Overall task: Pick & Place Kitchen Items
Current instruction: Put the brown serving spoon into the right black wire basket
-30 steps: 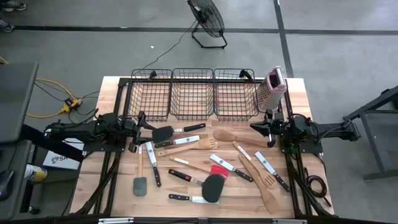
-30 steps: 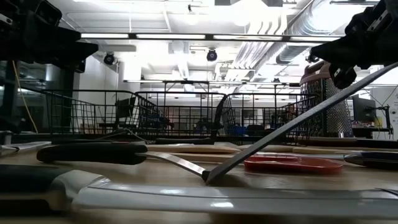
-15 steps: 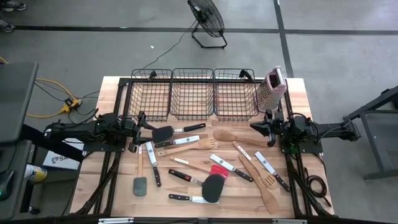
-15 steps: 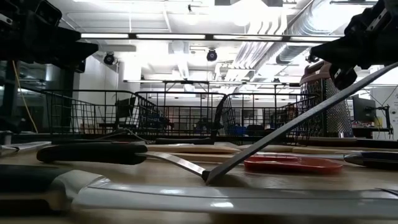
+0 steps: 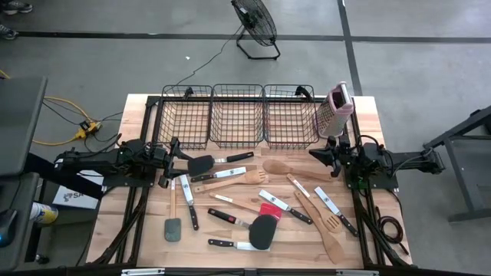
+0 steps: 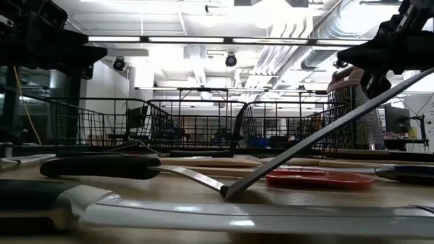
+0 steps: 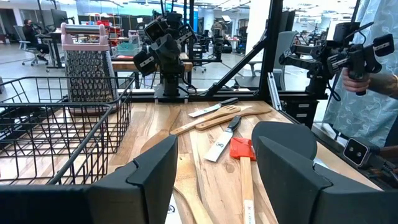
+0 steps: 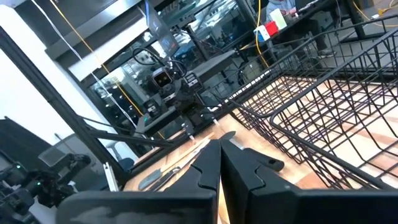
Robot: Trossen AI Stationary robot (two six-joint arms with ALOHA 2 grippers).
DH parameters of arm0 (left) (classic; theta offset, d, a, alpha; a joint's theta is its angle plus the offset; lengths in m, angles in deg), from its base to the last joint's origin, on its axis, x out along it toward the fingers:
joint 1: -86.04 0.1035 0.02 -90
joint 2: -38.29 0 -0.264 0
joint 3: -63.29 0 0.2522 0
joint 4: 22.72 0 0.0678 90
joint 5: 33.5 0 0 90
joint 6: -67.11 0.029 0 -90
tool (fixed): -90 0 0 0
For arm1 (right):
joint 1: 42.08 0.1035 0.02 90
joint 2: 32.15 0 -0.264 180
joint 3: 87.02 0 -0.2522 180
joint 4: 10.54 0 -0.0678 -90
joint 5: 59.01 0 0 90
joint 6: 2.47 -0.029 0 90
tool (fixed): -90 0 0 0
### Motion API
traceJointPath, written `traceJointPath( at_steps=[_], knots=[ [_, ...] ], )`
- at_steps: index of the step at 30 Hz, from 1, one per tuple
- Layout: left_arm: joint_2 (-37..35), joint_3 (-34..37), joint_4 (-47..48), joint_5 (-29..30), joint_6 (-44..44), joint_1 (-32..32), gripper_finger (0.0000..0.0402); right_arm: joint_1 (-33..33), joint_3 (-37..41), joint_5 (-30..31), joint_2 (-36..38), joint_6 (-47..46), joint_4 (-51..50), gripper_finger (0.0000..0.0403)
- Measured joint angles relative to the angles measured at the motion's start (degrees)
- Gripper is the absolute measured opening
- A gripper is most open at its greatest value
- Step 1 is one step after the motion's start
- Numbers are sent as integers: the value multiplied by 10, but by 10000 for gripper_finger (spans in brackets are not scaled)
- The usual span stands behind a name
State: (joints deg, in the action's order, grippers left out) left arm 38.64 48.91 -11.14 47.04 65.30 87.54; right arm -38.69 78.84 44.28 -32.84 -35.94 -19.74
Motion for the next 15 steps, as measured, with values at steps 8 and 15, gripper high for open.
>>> traceJointPath(
  at_steps=[8,15],
  knots=[
    [0,0,0,0,0,0,212,0,0,13,0,1,3,2],
    [0,0,0,0,0,0,212,0,0,18,0,7,4,2]
  ],
)
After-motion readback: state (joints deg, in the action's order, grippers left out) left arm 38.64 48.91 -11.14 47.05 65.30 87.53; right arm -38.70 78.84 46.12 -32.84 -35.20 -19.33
